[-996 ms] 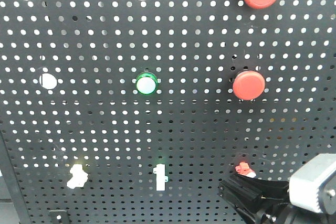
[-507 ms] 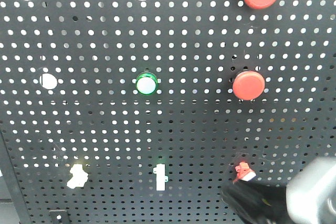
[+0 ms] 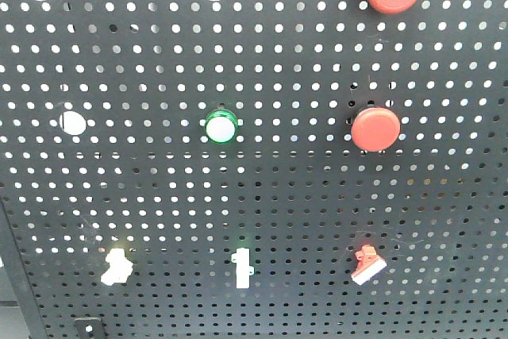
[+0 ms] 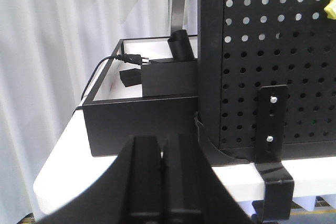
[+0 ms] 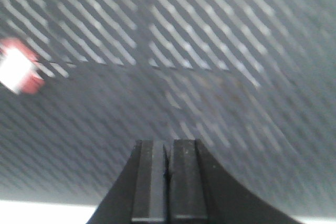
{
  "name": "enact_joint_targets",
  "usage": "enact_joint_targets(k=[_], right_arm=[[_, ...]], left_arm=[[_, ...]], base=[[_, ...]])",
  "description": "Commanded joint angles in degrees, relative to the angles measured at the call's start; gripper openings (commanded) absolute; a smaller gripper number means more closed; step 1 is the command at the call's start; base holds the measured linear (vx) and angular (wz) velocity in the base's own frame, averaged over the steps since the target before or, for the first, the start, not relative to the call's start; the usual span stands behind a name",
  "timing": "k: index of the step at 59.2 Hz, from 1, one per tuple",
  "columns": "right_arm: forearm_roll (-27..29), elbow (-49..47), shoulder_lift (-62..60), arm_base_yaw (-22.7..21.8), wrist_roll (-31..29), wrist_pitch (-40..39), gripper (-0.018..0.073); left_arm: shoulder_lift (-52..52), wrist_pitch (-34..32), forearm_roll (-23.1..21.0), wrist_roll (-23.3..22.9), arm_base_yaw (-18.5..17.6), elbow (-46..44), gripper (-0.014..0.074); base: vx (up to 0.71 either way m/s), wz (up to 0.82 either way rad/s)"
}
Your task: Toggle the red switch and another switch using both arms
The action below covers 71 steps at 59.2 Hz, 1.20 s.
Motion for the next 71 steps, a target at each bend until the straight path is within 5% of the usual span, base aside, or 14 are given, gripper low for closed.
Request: enact_joint_targets(k=[1,8,71], right_arm=[[0.3,3.7,-3.9,-0.9,-0.5,-4.3,-0.0006],[-0.1,4.8,-9.6,-1.0,-0.5,4.0,-0.0006],[0.1,5.0,-9.0,-0.9,-0.4,4.4,-0.0006]], left_arm=[[-0.5,-4.5,-0.1,-0.3,0.1,1.0,0.0002],[-0.5,-4.5,-0.1,-0.3,0.1,1.0,0.0002],[-0.5,-4.5,-0.1,-0.3,0.1,1.0,0.0002]], base=[[0.00,0.00],[0.00,0.00],[0.00,0.00]])
